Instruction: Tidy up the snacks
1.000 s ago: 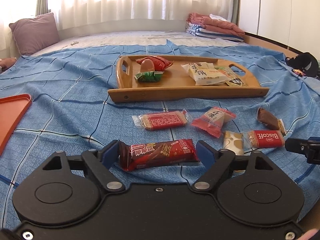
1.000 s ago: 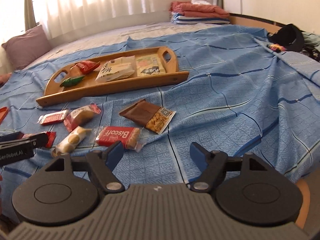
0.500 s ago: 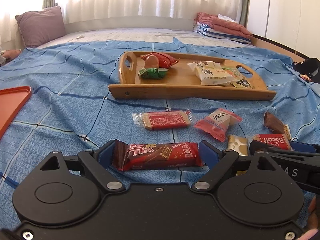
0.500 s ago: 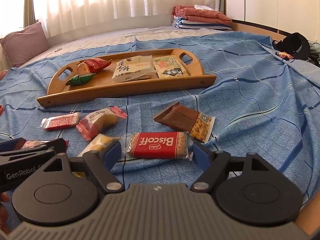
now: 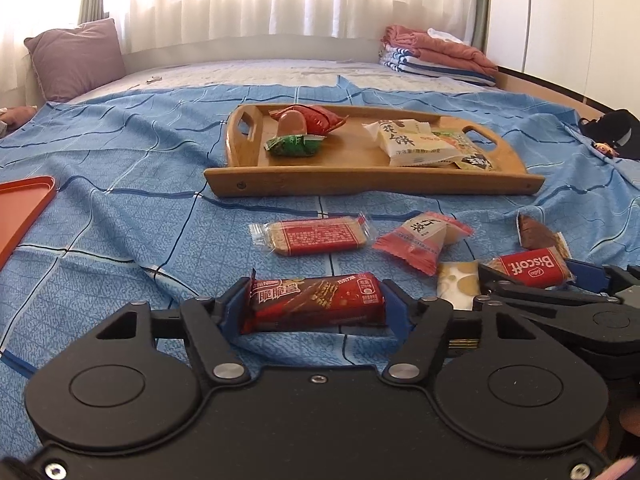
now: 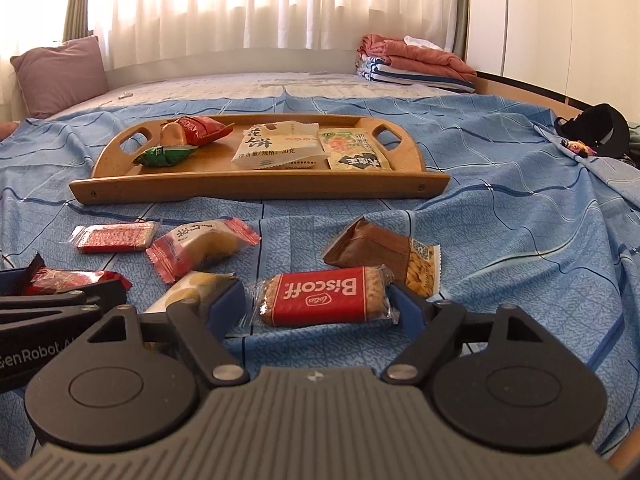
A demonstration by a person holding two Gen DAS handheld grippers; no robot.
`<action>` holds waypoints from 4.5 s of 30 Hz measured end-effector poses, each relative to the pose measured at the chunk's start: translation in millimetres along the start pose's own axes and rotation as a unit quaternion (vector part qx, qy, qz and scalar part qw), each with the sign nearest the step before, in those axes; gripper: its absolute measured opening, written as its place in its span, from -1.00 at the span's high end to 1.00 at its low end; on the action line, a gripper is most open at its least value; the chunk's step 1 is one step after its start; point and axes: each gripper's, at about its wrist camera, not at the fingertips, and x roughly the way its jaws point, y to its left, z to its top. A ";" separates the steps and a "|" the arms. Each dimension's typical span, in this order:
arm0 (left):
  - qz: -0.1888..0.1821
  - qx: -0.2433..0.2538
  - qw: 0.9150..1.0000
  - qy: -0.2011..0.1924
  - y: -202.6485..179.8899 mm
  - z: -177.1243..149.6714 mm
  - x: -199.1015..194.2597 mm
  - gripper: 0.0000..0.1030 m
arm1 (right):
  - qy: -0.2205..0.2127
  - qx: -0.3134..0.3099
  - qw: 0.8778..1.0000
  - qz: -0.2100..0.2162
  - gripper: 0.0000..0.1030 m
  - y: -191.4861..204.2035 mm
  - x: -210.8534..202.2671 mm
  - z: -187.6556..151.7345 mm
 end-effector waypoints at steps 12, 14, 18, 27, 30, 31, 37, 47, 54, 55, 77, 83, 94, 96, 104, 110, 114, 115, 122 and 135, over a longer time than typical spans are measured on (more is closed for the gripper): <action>-0.002 -0.024 1.000 -0.001 13.4 14.8 -11.0 -0.27 | -0.007 0.026 0.999 0.034 -0.23 -18.1 -16.5 5.0; -0.001 -0.026 1.000 -0.001 14.7 16.1 -11.6 -0.27 | -0.012 0.019 0.999 0.033 -0.22 -18.1 -20.4 5.5; 0.001 -0.027 1.000 -0.002 16.2 17.6 -14.0 -0.27 | -0.016 0.020 0.999 0.036 0.06 -22.6 -27.0 8.5; 0.007 -0.023 1.000 -0.005 16.3 18.5 -19.2 -0.27 | -0.025 0.031 0.999 0.009 -0.31 -30.7 -34.7 9.9; 0.009 -0.023 1.000 -0.003 17.0 18.1 -19.6 -0.27 | -0.030 0.031 0.999 -0.001 -0.49 -27.0 -36.6 4.2; 0.010 -0.022 1.000 -0.004 17.5 17.8 -20.1 -0.27 | -0.035 0.031 0.999 -0.006 -0.56 -25.3 -37.1 2.0; 0.015 -0.023 1.000 -0.005 21.2 17.1 -19.7 -0.27 | -0.024 0.004 1.000 -0.013 -0.77 -6.9 -29.1 -4.6; 0.023 -0.035 0.999 0.001 31.7 16.2 -14.9 -0.27 | 0.003 -0.008 1.000 -0.024 -0.80 18.8 -1.9 0.0; 0.022 -0.037 0.999 0.002 31.9 17.3 -12.7 -0.27 | 0.010 0.003 1.000 -0.017 -0.85 15.6 3.6 1.6; 0.022 -0.037 0.999 0.003 31.1 17.1 -12.2 -0.27 | 0.011 0.003 1.000 -0.013 -0.83 14.6 3.6 1.9; 0.018 -0.041 0.999 0.007 29.7 18.2 -10.1 -0.27 | 0.006 -0.037 0.999 0.017 -0.56 11.2 -9.7 1.0; 0.020 -0.038 0.999 0.009 28.8 18.0 -9.2 -0.27 | 0.009 -0.071 0.997 0.019 -0.75 22.5 0.8 5.1; 0.020 -0.038 0.999 0.007 30.6 19.5 -8.9 -0.27 | 0.010 -0.059 0.996 0.066 -0.30 6.3 -6.0 5.6; 0.020 -0.037 0.999 0.007 30.6 19.6 -9.0 -0.27 | 0.007 -0.056 0.996 0.070 -0.30 3.3 -11.3 4.5; 0.016 -0.034 0.999 -0.001 27.7 26.4 -10.6 -0.27 | -0.018 -0.036 0.996 0.073 -0.30 -10.0 -29.5 16.4; 0.008 -0.031 0.999 -0.018 22.6 43.2 -13.5 -0.27 | -0.032 -0.030 0.996 0.073 -0.30 -14.3 -31.4 32.7; 0.002 -0.029 0.999 -0.030 20.2 63.1 -12.6 -0.27 | -0.037 -0.026 0.996 0.073 -0.30 -19.3 -26.0 48.2; 0.001 -0.029 0.999 -0.035 20.1 69.5 -12.2 -0.27 | -0.038 -0.024 0.996 0.073 -0.31 -20.7 -24.2 52.8; -0.009 -0.025 0.998 -0.055 22.0 121.3 0.9 -0.27 | -0.046 -0.016 0.996 0.070 -0.31 -34.5 -1.3 99.3; -0.030 -0.057 0.998 0.016 42.1 222.4 105.1 -0.27 | -0.036 -0.052 0.996 0.055 -0.31 -57.0 66.3 187.0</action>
